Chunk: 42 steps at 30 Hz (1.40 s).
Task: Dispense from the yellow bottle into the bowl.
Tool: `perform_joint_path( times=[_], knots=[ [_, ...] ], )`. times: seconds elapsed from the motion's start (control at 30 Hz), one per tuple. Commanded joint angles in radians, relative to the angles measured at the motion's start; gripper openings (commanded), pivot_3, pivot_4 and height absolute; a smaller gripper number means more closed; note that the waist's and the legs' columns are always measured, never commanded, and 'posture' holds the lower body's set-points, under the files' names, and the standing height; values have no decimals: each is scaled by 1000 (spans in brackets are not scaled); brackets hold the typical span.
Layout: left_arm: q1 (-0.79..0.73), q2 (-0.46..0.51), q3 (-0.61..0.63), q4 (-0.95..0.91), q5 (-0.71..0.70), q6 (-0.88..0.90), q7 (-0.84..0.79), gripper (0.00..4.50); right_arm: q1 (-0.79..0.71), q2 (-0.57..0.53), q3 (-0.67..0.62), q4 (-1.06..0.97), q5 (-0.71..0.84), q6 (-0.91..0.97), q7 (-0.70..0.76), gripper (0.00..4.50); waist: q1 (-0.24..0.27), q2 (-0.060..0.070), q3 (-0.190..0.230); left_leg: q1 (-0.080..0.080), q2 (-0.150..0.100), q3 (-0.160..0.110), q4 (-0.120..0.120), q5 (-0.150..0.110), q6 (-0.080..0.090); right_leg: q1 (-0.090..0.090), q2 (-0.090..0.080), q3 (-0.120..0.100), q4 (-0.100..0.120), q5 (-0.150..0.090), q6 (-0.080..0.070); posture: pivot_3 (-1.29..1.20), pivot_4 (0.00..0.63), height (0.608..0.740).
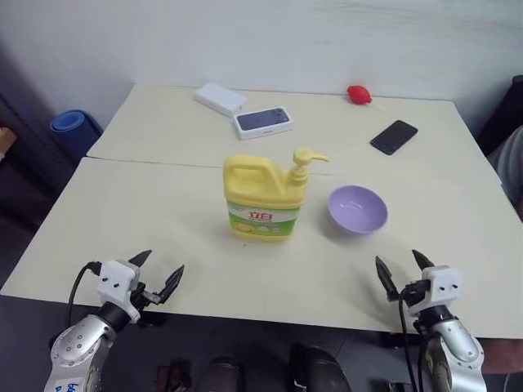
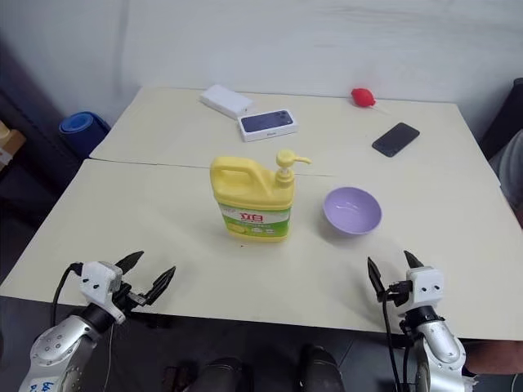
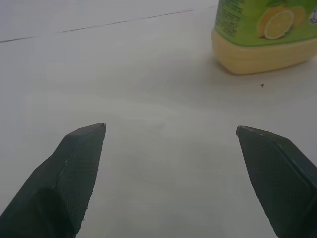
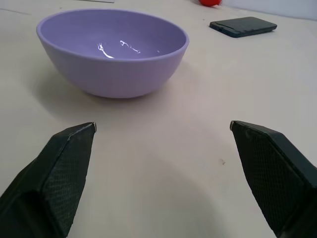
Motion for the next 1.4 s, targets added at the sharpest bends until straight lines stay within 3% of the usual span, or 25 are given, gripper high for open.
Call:
perform_joint_path(
  times=[0.03, 0.13, 0.27, 0.4, 0.53, 0.7, 0.87, 1.07, 1.3, 1.4],
  knots=[
    [-25, 7, -2, 6, -1, -14, -9, 4487, -6, -16, -18, -11, 28, -22, 22, 4500, -2, 0, 0, 0, 1, 0, 0, 0, 0, 0, 0, 0, 0, 0, 0, 0, 150, 740],
    [-67, 30, 0, -16, -100, 63, -73, 4487, 8, -35, -27, -52, 51, -5, 47, 4500, 1, 0, 0, 0, 1, 0, 0, 0, -1, 0, 0, 0, 0, 0, 0, 0, 150, 740],
    [-135, 112, 72, -111, -416, 228, -241, 4487, 63, -95, -77, -170, 134, 52, 92, 4500, 10, 2, 1, -1, 2, 0, 1, 0, -1, 0, -1, 0, 0, 0, 0, 0, 150, 740],
    [-315, 380, 79, -175, -638, 479, -427, 4487, 210, -261, -168, -263, 225, 122, 272, 4500, 21, 6, 4, -2, 1, -2, 5, -1, -1, 1, -1, -1, 1, 0, 0, 0, 150, 740],
    [-432, 466, 33, -164, -658, 520, -515, 4487, 216, -313, -203, -199, 218, 99, 321, 4500, 5, 10, 3, 4, 2, -4, 5, -4, -1, 12, 2, -2, -5, 0, 0, 0, 150, 740],
    [-549, 448, -8, -116, -635, 525, -535, 4487, 104, -357, -146, -166, 222, 148, 410, 4500, -13, 12, 6, 7, 4, -1, 4, -4, -2, 12, 8, -1, -5, 0, 0, 0, 150, 740],
    [-609, 376, -41, -88, -572, 485, -499, 4487, -141, -399, 73, -232, 195, 439, 431, 4500, -12, 12, 6, 10, 7, 3, 4, -4, -3, 12, 9, 3, -3, 0, 0, 0, 150, 740],
    [-610, 337, -67, -92, -534, 481, -484, 4487, -421, -372, 282, -90, 28, 676, 354, 4500, 12, 12, 6, -2, 11, 0, 10, -6, -6, 3, 17, 0, -4, -1, -2, 0, 150, 740],
    [-609, 300, -56, -102, -514, 461, -456, 4487, -577, -301, 381, 61, -72, 688, 344, 4500, 12, 11, 6, -2, 11, 1, 10, -6, -6, 3, 18, 0, -4, -1, -2, 0, 150, 740],
    [-606, 294, -54, -116, -518, 467, -447, 4500, -605, -276, 377, 120, -93, 643, 346, 3934, 10, 11, 6, -2, 11, 1, 10, -6, -6, 3, 18, 0, -4, -1, -2, 0, 150, 740]
  ],
)
